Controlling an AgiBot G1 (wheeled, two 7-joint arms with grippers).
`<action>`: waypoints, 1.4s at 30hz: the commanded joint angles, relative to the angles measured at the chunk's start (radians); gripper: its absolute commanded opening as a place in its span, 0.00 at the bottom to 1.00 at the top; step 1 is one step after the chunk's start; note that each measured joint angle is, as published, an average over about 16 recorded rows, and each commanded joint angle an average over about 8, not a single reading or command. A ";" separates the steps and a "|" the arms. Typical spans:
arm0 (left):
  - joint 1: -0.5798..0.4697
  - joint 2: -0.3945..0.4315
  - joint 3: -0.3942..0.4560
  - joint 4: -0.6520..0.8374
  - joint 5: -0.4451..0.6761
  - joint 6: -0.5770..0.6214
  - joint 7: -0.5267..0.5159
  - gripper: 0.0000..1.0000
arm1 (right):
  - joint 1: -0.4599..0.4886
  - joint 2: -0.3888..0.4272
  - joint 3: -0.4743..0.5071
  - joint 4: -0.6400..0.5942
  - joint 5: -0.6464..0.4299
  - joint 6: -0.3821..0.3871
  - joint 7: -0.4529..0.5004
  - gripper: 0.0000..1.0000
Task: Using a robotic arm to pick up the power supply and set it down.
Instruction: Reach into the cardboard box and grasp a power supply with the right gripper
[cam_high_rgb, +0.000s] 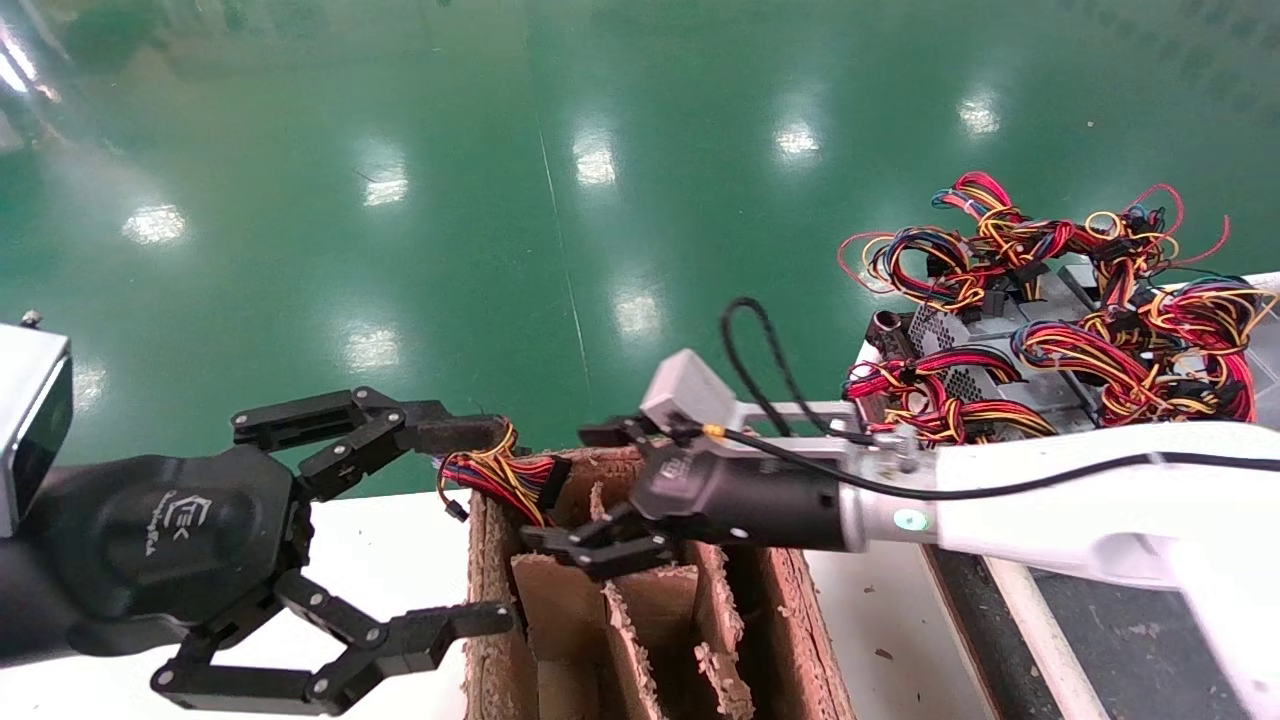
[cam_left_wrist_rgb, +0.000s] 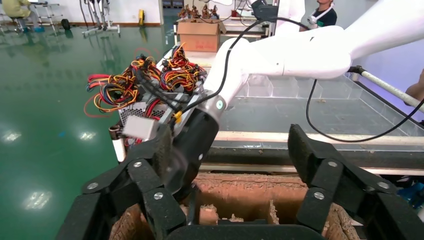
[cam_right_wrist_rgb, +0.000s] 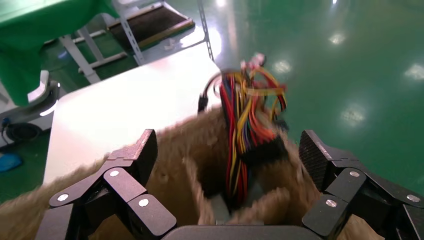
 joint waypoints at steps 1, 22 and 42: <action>0.000 0.000 0.000 0.000 0.000 0.000 0.000 1.00 | 0.001 -0.031 -0.005 -0.024 -0.006 0.016 -0.016 0.00; 0.000 0.000 0.001 0.000 0.000 0.000 0.000 1.00 | -0.003 -0.172 -0.039 -0.098 -0.048 0.193 -0.028 0.00; 0.000 0.000 0.001 0.000 -0.001 0.000 0.001 1.00 | 0.021 -0.178 -0.145 -0.120 0.019 0.262 0.005 0.00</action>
